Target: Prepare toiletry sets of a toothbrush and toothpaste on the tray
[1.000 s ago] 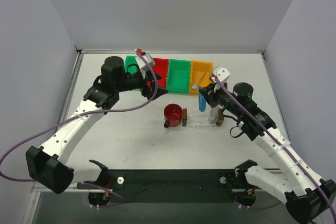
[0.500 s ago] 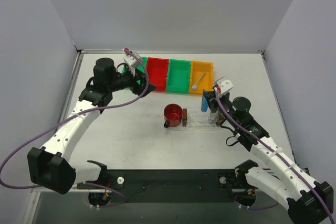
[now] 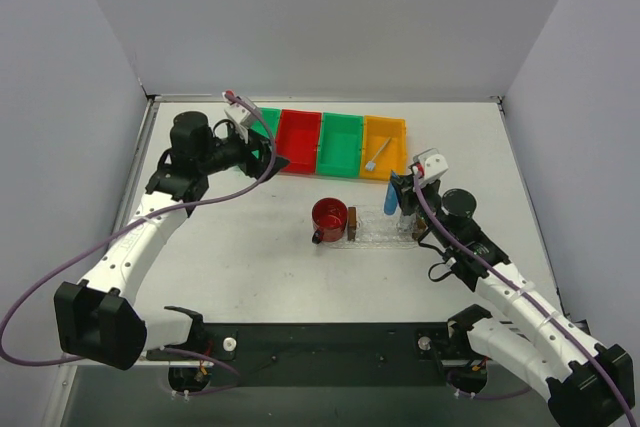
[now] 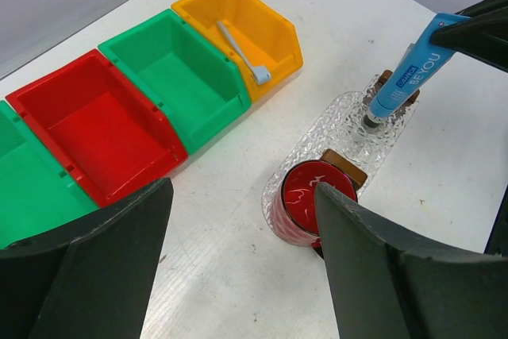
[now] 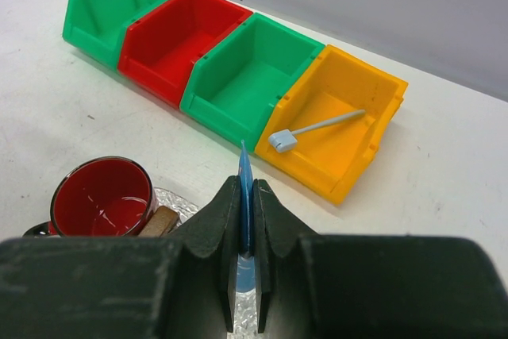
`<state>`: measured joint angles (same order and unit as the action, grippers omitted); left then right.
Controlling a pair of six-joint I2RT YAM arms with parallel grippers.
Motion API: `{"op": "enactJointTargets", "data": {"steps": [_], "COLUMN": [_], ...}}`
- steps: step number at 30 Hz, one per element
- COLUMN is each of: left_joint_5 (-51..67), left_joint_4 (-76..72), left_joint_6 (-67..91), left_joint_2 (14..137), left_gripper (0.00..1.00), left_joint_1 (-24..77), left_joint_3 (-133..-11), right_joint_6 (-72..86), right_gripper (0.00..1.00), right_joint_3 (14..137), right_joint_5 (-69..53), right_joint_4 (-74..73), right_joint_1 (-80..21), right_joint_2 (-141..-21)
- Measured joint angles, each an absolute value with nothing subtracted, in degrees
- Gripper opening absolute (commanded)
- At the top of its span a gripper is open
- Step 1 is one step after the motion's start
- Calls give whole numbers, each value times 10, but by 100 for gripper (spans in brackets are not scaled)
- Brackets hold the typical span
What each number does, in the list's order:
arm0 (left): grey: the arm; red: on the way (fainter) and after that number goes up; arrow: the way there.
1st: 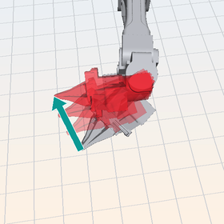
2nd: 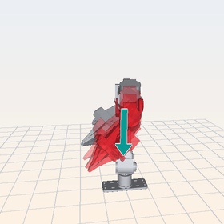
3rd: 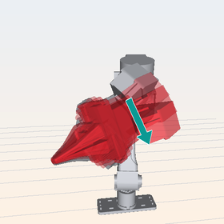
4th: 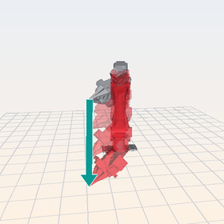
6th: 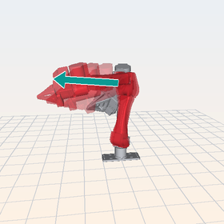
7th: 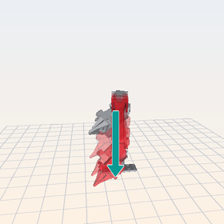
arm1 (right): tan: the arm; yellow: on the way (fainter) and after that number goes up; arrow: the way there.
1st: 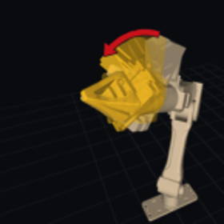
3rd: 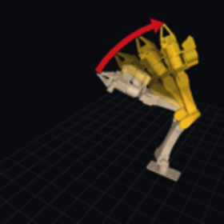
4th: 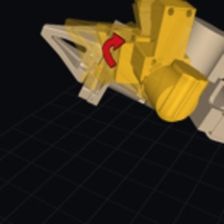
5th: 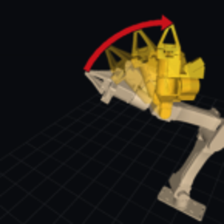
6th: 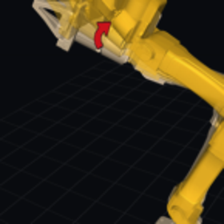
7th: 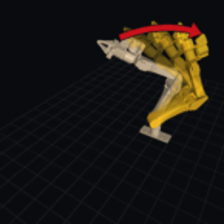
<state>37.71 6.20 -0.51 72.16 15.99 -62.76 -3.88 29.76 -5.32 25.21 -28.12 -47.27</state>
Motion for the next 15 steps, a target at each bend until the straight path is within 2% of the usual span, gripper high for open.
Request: {"op": "enactJointTargets", "data": {"steps": [15], "left_joint_5": [378], "left_joint_4": [54], "left_joint_6": [12], "left_joint_2": [720], "left_gripper": [82], "left_joint_1": [141], "left_joint_3": [-617], "right_joint_6": [-11], "right_gripper": [0], "right_joint_3": [289], "right_joint_5": [-33], "right_joint_4": [251], "right_joint_1": [-281], "right_joint_2": [-476]}}
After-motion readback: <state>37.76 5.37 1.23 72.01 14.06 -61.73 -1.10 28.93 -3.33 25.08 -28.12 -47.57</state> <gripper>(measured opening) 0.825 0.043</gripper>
